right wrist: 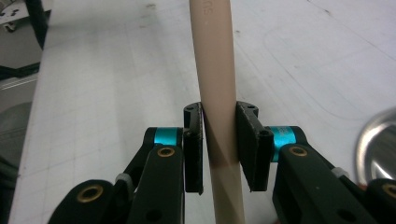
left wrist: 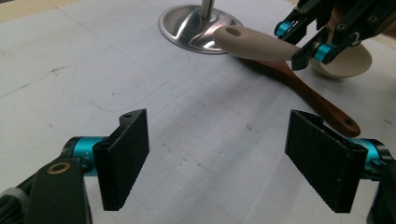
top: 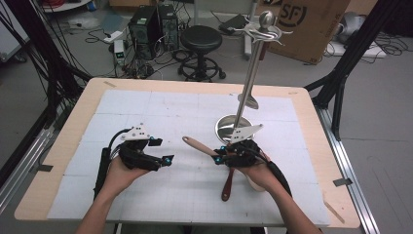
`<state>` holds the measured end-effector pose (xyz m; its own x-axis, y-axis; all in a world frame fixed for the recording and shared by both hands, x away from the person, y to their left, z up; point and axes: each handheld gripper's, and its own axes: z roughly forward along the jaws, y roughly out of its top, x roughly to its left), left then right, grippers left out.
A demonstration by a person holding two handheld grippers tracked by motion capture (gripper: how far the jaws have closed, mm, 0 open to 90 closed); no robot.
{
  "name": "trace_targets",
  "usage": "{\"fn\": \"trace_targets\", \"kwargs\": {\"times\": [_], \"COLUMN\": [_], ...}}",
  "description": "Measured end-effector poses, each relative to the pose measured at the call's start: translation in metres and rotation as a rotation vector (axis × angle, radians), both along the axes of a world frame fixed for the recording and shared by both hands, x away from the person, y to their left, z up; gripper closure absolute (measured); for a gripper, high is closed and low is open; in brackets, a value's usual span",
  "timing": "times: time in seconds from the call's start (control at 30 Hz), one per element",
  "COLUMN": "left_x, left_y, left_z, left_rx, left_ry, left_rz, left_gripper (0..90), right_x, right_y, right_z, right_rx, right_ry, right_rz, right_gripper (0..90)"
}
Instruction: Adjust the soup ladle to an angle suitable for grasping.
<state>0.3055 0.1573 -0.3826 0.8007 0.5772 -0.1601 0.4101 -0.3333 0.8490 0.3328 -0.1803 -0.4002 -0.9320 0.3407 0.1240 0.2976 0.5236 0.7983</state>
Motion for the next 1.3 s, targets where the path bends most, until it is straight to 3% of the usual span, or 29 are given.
{"fn": "trace_targets", "kwargs": {"times": [0.37, 0.87, 1.03, 1.3], "left_x": [-0.003, -0.006, -0.007, -0.008], "left_y": [-0.011, -0.015, -0.014, -0.014], "left_z": [0.002, 0.004, 0.005, 0.006], "left_rx": [-0.006, -0.011, -0.017, -0.02], "left_ry": [-0.002, -0.028, -0.044, -0.045], "left_rz": [-0.057, -0.09, -0.09, -0.096], "left_gripper": [28.6, 51.5, 60.0, 59.9], "right_x": [-0.005, -0.01, -0.009, -0.005], "right_y": [0.022, 0.039, 0.038, 0.035], "right_z": [0.005, 0.007, 0.007, 0.003], "right_rx": [0.035, 0.035, 0.047, 0.059], "right_ry": [-0.009, -0.01, 0.007, 0.07], "right_rz": [0.04, 0.08, 0.087, 0.092], "right_gripper": [73.4, 73.2, 72.6, 70.7]}}
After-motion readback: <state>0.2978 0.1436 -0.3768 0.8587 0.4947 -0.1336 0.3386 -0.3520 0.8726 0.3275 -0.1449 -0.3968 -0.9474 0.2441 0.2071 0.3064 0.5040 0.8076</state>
